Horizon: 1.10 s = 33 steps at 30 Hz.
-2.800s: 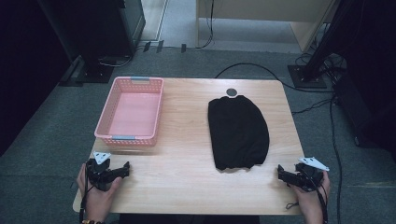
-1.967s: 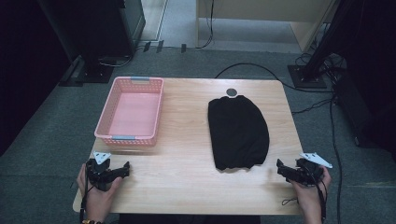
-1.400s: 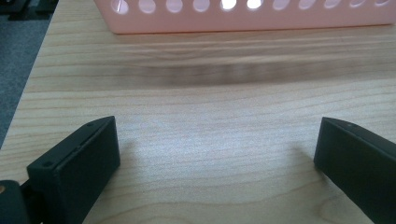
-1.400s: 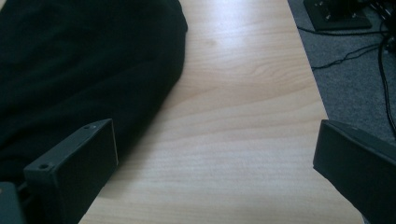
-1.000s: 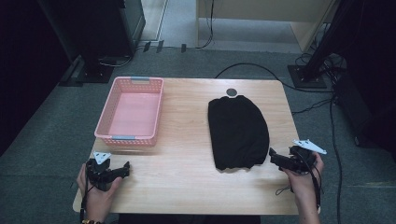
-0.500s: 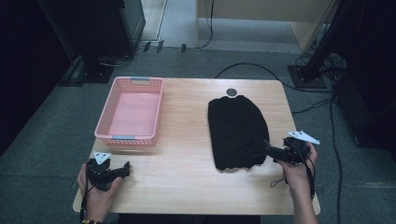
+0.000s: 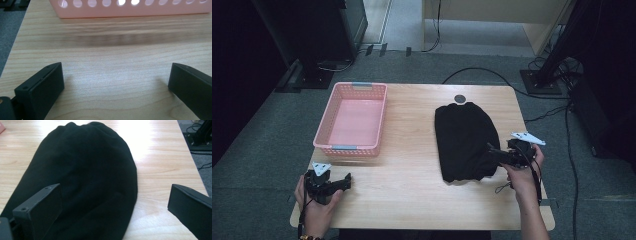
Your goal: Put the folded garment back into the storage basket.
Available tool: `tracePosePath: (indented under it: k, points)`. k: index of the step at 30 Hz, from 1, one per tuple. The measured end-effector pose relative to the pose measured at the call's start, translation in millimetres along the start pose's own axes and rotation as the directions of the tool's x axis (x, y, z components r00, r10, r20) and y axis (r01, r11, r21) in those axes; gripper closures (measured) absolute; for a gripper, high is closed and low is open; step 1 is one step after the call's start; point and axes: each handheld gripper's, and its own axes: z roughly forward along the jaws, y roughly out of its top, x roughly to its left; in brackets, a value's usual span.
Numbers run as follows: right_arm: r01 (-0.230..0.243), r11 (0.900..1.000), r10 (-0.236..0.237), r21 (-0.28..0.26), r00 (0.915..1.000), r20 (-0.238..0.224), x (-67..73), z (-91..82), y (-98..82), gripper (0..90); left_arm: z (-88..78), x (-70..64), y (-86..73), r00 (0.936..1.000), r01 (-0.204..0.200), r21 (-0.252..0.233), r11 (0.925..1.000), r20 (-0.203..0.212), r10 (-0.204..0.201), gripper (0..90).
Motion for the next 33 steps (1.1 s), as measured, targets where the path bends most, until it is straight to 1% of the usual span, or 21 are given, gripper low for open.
tracePosePath:
  k: [5, 11, 16, 18, 29, 33]
  points:
    - [0.027, 1.0, -0.027, 0.002, 0.9996, -0.011, 8.5, 5.5, 5.2, 0.0, 0.0, 0.0, 0.0, 1.0, 0.0, 0.0, 1.0, 0.0, 0.0, 0.1]
    - [0.035, 0.999, -0.034, 0.008, 0.9992, -0.018, 16.1, 11.9, 10.8, 0.0, 0.1, -0.2, 0.0, 1.0, 0.001, -0.002, 1.0, 0.0, -0.001, 0.1]
    - [0.042, 0.999, -0.041, 0.026, 0.9988, -0.027, 22.8, 17.9, 14.1, 0.0, 0.1, -0.2, 0.0, 1.0, 0.001, -0.002, 1.0, 0.001, -0.001, 0.1]
    - [0.054, 0.998, -0.053, 0.02, 0.9983, -0.024, 26.1, 19.9, 15.0, 0.0, 0.1, -0.2, 0.0, 1.0, 0.001, -0.002, 1.0, 0.001, -0.001, 0.1]
    - [0.059, 0.998, -0.06, -0.006, 0.9969, -0.051, 38.7, 30.7, 25.7, 0.0, 0.2, -0.3, 0.0, 1.0, 0.001, -0.002, 1.0, 0.001, -0.001, 0.1]
    - [0.071, 0.997, -0.072, -0.011, 0.9955, -0.062, 43.8, 35.5, 27.9, 0.2, 0.2, -0.3, 0.0, 1.0, 0.001, -0.002, 1.0, 0.001, -0.001, 0.1]
